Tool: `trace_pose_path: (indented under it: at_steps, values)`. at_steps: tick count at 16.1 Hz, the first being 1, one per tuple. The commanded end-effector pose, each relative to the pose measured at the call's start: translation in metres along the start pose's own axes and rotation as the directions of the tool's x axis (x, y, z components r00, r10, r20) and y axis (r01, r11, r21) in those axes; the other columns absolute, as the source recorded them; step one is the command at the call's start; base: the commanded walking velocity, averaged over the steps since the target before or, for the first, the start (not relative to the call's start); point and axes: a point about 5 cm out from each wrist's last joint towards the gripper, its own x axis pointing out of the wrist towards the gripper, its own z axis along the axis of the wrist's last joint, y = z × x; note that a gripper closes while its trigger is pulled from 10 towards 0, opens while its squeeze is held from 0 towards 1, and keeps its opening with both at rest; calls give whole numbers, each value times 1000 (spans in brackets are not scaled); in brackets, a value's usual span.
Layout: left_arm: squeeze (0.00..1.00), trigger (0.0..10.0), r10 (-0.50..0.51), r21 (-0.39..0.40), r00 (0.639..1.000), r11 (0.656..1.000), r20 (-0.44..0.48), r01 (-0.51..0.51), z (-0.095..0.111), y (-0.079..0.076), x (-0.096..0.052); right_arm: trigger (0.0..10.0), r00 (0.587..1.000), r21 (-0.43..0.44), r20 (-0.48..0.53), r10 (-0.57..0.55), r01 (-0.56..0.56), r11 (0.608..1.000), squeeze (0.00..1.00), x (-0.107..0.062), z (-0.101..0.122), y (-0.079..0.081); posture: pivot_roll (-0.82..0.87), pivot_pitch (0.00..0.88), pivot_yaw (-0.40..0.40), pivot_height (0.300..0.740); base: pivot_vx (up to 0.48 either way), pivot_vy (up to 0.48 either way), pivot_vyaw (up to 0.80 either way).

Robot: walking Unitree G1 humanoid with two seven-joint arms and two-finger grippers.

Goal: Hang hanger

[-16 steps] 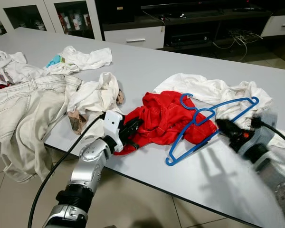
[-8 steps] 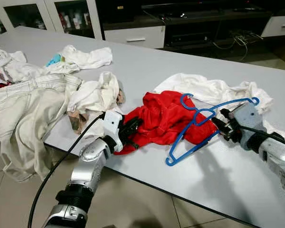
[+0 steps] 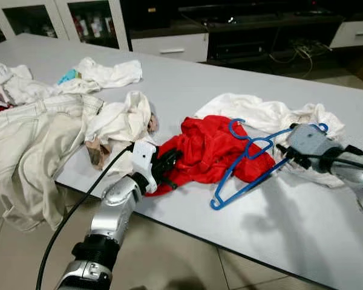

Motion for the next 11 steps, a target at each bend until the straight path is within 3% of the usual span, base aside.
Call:
trace_pose_path:
  at_steps: [1,2,3,7,11]
  values:
    - [0,10000,-4,21,1000,1000,-1,4,2,0,0,10000,1000,-48,4,24,-23,999,463,4,3,1,-89,0,28,740,0,0,0]
    - [0,10000,-4,22,1000,1000,-1,4,2,0,0,10000,999,-90,0,50,-50,995,51,9,3,3,-82,0,26,740,0,0,0]
    - [0,10000,-2,22,1000,1000,0,2,2,0,0,10000,998,-123,-2,60,-59,991,0,14,3,2,-82,0,26,740,0,0,0]
    - [0,10000,2,23,1000,1000,2,-2,2,0,-1,10000,998,-249,-41,52,-61,967,0,24,2,-13,-76,0,23,740,0,0,0]
    - [0,10000,5,22,1000,1000,5,-5,3,0,0,10000,995,-324,-81,66,-89,942,0,29,0,-17,-66,0,19,740,0,0,0]
